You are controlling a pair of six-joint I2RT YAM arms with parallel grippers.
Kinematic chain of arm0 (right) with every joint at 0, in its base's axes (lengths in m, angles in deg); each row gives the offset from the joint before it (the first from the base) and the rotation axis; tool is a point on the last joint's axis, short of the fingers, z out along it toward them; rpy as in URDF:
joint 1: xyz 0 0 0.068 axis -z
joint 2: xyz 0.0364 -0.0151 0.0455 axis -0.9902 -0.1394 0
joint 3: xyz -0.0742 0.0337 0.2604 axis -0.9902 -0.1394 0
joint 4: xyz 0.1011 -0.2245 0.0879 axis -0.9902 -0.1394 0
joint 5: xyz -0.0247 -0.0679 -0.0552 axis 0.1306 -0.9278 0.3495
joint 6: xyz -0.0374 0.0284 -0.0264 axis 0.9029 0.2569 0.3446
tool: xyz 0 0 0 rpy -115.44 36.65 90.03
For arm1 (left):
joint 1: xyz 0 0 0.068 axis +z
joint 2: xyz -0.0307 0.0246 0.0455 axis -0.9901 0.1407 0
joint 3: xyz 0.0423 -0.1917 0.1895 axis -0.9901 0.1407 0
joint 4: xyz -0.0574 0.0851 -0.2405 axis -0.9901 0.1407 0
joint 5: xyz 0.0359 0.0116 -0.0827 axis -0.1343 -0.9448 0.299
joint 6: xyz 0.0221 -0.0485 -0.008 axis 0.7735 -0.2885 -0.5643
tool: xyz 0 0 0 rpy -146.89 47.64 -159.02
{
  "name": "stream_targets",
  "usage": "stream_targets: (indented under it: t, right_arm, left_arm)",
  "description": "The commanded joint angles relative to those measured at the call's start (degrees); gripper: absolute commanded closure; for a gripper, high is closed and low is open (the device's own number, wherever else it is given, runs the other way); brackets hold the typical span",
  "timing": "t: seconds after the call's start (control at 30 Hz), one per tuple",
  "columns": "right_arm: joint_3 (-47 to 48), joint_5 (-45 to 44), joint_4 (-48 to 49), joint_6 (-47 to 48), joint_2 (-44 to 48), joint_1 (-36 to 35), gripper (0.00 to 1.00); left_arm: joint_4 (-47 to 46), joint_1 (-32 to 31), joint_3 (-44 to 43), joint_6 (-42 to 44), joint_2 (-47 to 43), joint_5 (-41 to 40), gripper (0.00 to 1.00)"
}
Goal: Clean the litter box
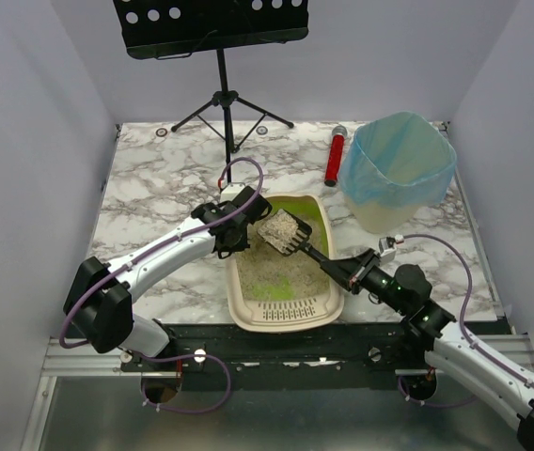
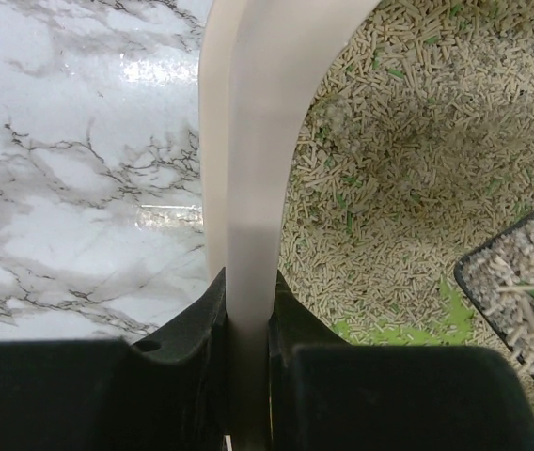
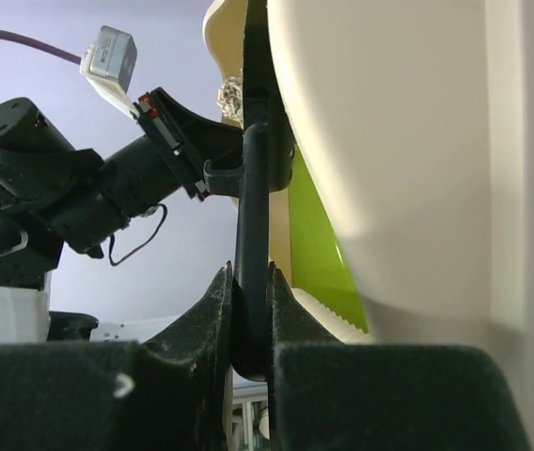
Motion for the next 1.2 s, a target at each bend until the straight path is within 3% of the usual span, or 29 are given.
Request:
stream_targets:
  t: [0.0, 0.17, 0.3, 0.77, 1.0, 1.1, 1.17]
  right_arm:
    - [-2.2, 1.8, 5.2, -1.8, 4.6, 0.3, 0.99]
    - [-0.1, -1.8, -1.4, 0.6, 7.9, 0.3, 0.99]
    - [-0.2, 0.8, -0.2, -0.2, 8.1, 0.3, 0.99]
    - [-1.4, -4.5, -2.1, 2.4, 12.7, 0.3, 0.99]
    - [-1.7, -1.8, -0.5, 4.0, 12.7, 0.3, 0.99]
    - [2.6, -1.8, -8.7, 5.3, 10.7, 0.3, 0.99]
    - [-0.8, -4.1, -7.7, 3.9, 12.4, 0.3, 0.99]
  left_arm:
    - [-6.3, 0.5, -1.4, -3.1, -2.3, -0.6, 0.96]
    - [-6.6, 0.6, -1.3, -3.3, -2.0, 1.0, 0.96]
    - [-6.7, 0.8, -1.1, -3.6, -2.6, 1.6, 0.96]
    - [-11.8, 1.2, 0.7, -6.4, -5.0, 1.8, 0.96]
    - [-11.6, 1.2, -0.9, -7.2, -4.8, 1.6, 0.96]
    - [-11.4, 1.2, -2.3, -7.1, -4.0, 2.0, 0.96]
    - [-11.0, 1.2, -2.0, -7.4, -3.8, 1.4, 0.96]
